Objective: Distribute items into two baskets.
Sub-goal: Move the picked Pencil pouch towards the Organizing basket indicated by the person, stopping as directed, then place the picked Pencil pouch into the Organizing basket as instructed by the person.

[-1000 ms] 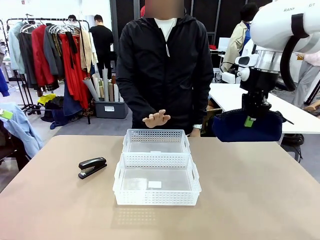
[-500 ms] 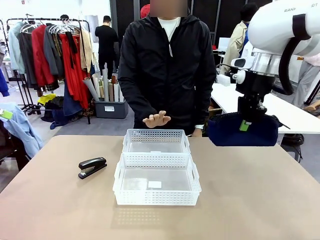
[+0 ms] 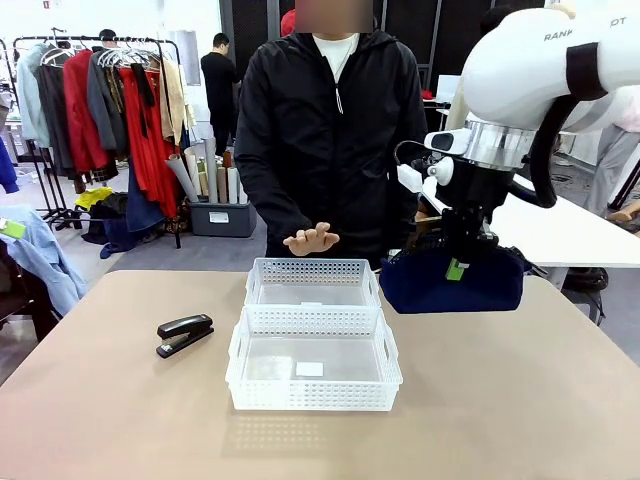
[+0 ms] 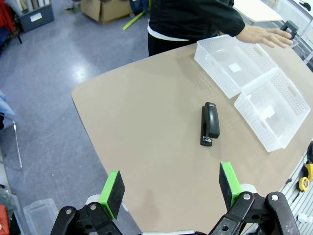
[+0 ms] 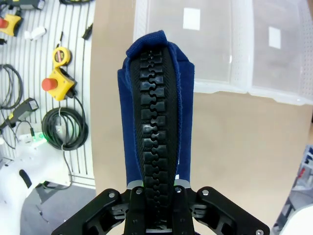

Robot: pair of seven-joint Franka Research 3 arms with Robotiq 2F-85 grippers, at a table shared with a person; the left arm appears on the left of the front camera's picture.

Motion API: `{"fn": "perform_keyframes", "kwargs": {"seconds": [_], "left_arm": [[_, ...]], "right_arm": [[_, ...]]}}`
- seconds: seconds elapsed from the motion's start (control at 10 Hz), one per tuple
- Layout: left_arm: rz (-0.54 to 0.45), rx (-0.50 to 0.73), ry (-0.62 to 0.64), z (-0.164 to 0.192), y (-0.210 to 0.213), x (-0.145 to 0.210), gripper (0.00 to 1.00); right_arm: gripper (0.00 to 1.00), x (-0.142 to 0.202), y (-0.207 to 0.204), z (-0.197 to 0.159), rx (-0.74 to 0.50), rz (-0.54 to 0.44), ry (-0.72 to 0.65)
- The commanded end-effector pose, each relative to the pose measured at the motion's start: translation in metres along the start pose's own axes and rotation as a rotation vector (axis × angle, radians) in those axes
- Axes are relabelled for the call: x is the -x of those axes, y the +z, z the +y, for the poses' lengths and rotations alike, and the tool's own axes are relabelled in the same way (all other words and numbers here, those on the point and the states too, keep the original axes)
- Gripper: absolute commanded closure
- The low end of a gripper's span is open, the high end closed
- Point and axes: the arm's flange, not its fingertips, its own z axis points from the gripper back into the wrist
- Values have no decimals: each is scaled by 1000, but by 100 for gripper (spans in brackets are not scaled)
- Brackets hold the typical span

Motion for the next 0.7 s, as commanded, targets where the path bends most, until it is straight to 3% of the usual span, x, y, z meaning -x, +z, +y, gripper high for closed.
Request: {"fn": "perform_keyframes", "kwargs": {"seconds": [0.0,0.6], "left_arm": [[-26,16,-14,2,-1,1,0],[-26,16,-14,2,-1,1,0]], "right_arm": [[100,10,10,-1,18,-8,-6],[100,10,10,-1,18,-8,-6]]}}
